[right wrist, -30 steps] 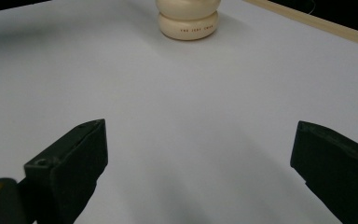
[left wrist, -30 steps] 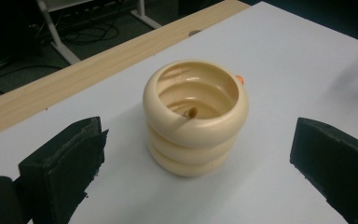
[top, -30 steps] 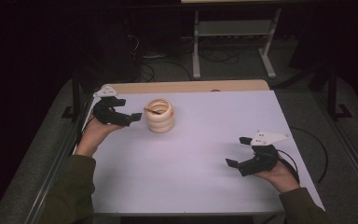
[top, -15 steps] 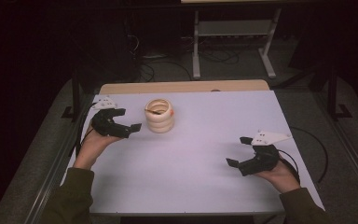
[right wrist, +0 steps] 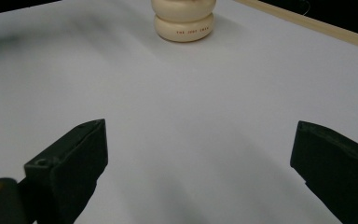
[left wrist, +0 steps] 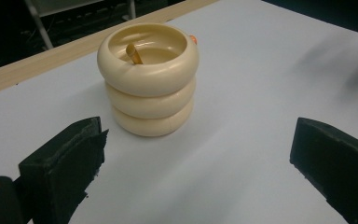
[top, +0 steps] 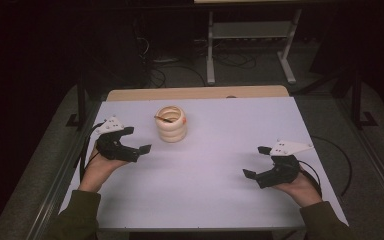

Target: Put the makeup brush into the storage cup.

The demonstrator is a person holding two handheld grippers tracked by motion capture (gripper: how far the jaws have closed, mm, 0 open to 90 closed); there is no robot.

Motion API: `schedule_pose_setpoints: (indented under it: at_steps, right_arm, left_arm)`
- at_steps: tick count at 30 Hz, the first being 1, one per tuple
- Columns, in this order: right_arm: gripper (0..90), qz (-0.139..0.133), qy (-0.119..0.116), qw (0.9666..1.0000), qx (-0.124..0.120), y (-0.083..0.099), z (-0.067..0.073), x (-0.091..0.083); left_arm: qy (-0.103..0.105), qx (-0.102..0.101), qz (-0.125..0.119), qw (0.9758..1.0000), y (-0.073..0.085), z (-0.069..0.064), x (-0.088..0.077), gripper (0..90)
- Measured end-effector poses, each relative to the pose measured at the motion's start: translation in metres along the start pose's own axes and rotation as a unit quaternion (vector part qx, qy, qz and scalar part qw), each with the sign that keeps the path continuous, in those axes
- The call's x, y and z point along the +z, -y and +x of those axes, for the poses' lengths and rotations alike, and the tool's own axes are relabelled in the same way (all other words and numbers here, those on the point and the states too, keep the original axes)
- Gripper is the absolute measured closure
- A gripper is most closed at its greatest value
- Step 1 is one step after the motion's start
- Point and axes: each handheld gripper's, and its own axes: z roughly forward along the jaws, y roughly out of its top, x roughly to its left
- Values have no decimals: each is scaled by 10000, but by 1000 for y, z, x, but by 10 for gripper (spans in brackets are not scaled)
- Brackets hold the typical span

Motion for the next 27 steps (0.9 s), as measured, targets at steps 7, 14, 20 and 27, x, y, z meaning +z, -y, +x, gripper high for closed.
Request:
schedule_pose_setpoints:
  at_steps: [7,14,20,27]
  right_arm:
    - [33,-22,29,10000,25,0,-1,-1]
    - [33,-18,37,10000,4,0,0,-1]
    - [33,-13,42,10000,-1,0,1,-1]
    - [34,-20,88,9999,50,5,0,-6]
  left_arm:
    - [62,-15,-44,10000,9,-9,-4,25]
    - [145,52,-14,9999,18,-17,-7,25]
    - [195,3,-8,9998,27,-21,-10,25]
    - [276,20,23,9996,38,-27,-14,25]
